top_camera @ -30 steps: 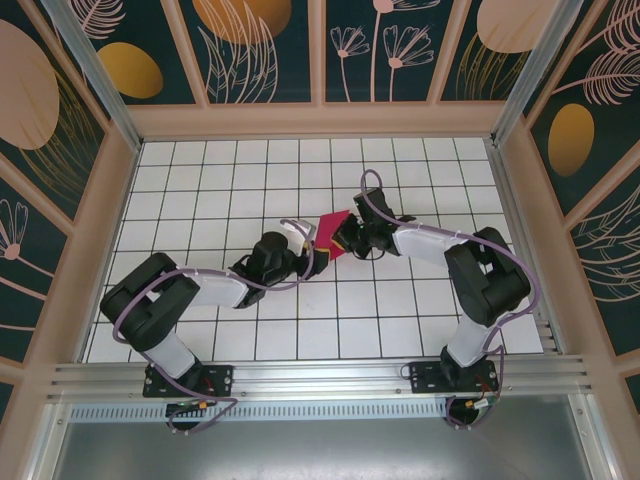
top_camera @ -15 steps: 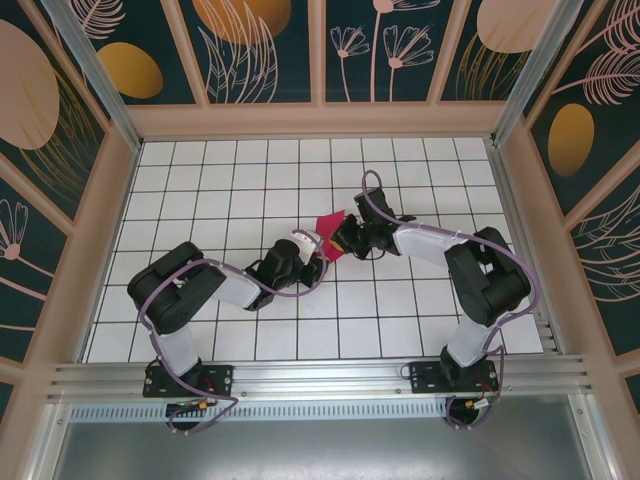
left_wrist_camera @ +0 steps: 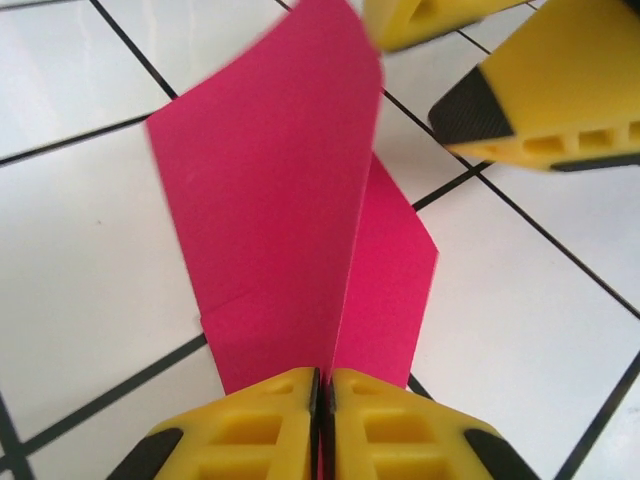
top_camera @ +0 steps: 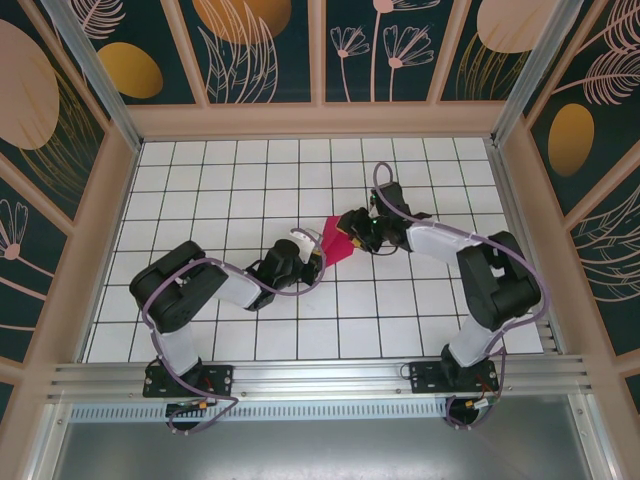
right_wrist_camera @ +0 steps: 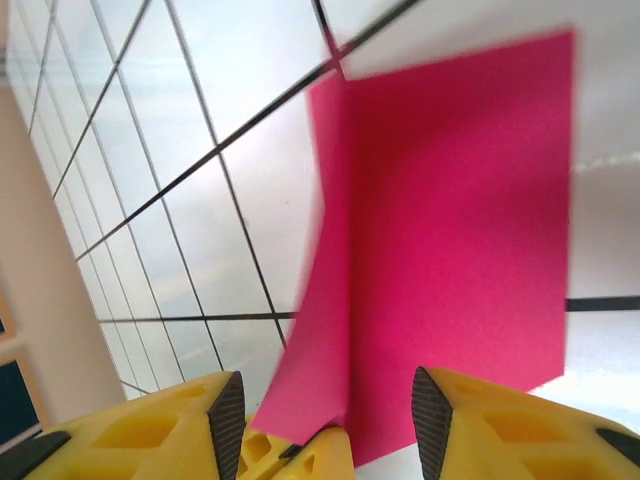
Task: Fold a paper plane with a square sheet of paper (pick it up from the middle)
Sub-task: Fourth fold the wing at the center of the table.
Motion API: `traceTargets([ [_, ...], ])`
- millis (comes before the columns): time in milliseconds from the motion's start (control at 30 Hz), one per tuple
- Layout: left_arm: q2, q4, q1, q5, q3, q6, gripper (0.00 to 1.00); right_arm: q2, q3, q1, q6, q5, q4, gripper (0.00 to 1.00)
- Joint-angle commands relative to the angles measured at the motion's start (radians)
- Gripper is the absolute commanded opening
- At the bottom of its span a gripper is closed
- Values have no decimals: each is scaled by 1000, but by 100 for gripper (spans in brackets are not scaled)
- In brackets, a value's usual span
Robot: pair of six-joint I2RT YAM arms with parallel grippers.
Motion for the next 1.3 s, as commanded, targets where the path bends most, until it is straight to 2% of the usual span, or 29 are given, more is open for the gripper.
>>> traceTargets([
  [0, 14, 43, 0, 46, 1, -113, 10, -57, -67, -26, -171, -70, 101, 51],
  [267, 5, 15, 4, 101, 20, -288, 4, -61, -167, -46, -310, -206, 207, 49],
  [500, 7, -24, 45, 147, 30, -420, 3, 22, -145, -35, -354, -213, 204, 48],
  [700, 54, 35, 74, 239, 27, -511, 4, 80, -114, -30, -386, -255, 224, 48],
  [967, 83, 51, 80, 280, 40, -532, 4, 94, -98, -23, -391, -238, 219, 49],
  [1267, 73, 56, 85, 267, 28, -541, 4, 150, -54, -1, -373, -190, 189, 49],
])
